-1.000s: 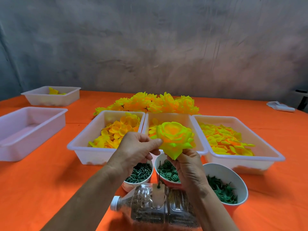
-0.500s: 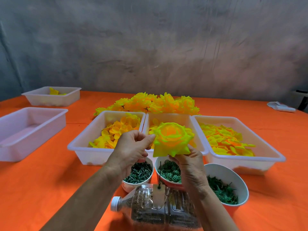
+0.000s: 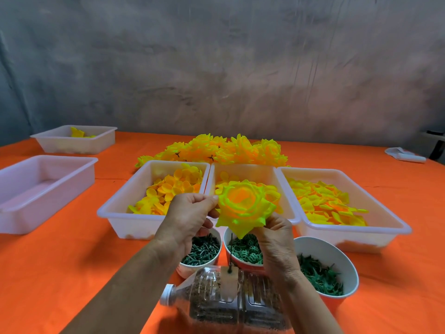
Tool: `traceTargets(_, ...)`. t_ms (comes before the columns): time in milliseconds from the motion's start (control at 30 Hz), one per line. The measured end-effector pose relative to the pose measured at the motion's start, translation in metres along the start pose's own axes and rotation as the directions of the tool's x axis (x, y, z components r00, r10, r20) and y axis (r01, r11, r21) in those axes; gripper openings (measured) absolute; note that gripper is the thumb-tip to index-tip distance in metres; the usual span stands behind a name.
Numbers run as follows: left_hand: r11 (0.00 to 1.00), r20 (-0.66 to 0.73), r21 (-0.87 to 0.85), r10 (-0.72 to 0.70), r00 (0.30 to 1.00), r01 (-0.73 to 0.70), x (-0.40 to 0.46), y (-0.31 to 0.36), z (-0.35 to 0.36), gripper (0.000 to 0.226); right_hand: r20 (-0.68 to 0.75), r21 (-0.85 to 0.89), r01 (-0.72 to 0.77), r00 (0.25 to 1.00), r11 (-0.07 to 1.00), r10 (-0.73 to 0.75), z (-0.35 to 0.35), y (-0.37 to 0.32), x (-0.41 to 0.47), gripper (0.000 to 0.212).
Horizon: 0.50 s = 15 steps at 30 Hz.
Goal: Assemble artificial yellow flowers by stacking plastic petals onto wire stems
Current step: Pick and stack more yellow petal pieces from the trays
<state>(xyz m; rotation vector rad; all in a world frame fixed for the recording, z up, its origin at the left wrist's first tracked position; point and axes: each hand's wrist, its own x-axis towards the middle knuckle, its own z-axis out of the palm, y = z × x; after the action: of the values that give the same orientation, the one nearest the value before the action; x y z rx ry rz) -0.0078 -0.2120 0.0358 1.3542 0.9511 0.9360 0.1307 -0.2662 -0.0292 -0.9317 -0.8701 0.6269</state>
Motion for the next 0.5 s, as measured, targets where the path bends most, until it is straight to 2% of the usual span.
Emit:
traceTargets(133,0.995,-0.012,-0.092,-0.028,1.0,0.027,0.0038,0.0003,-0.0004,0.012,0.033,0.001,0.011,0.999,1.0,-0.011,-0.0018,-0.0012,-0.0015,0.018)
traceTargets(367,1.0,-0.006,0.002,0.02,1.0,-0.02,0.0054,0.0003,0.0001,0.017,0.023,-0.112,-0.016,1.0,0.994,0.019,-0.0011,-0.0053,-0.0036,0.018)
traceTargets(500,0.997,0.029,-0.045,-0.062,0.998,0.063,0.0086,0.0016,0.0003,0.015,0.068,-0.131,-0.001,0.998,0.991,0.01,-0.0002,-0.0095,-0.004,0.018)
